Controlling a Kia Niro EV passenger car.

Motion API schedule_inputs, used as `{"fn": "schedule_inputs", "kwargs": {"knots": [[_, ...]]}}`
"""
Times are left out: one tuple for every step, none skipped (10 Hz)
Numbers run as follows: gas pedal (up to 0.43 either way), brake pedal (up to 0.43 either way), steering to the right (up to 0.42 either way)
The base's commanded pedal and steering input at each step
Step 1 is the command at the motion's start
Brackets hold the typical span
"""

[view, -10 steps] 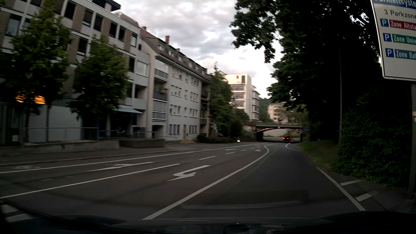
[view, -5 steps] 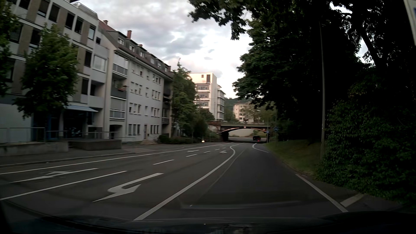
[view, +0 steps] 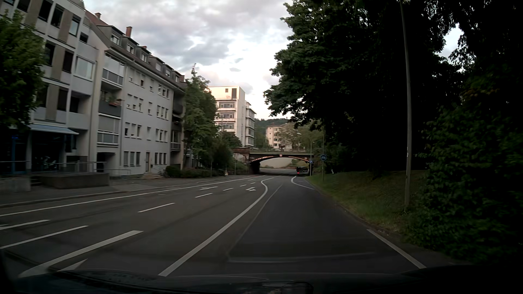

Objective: Follow the waypoints while adhering to traffic rules and regulations

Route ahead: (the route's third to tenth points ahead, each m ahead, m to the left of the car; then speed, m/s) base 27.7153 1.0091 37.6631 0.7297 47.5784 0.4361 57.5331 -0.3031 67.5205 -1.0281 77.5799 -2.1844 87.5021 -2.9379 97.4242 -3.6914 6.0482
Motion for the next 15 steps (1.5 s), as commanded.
{"fn": "schedule_inputs", "kwargs": {"knots": [[0.197, 0.0, 0.073], [0.197, 0.0, 0.068], [0.197, 0.0, 0.064], [0.197, 0.0, 0.06], [0.197, 0.0, 0.049], [0.197, 0.0, 0.037], [0.197, 0.0, 0.029], [0.169, 0.0, 0.022], [0.169, 0.0, 0.014], [0.169, 0.0, 0.003], [0.169, 0.0, -0.001], [0.169, 0.0, -0.001], [0.169, 0.0, 0.0], [0.169, 0.0, -0.001], [0.169, 0.0, -0.005]]}}
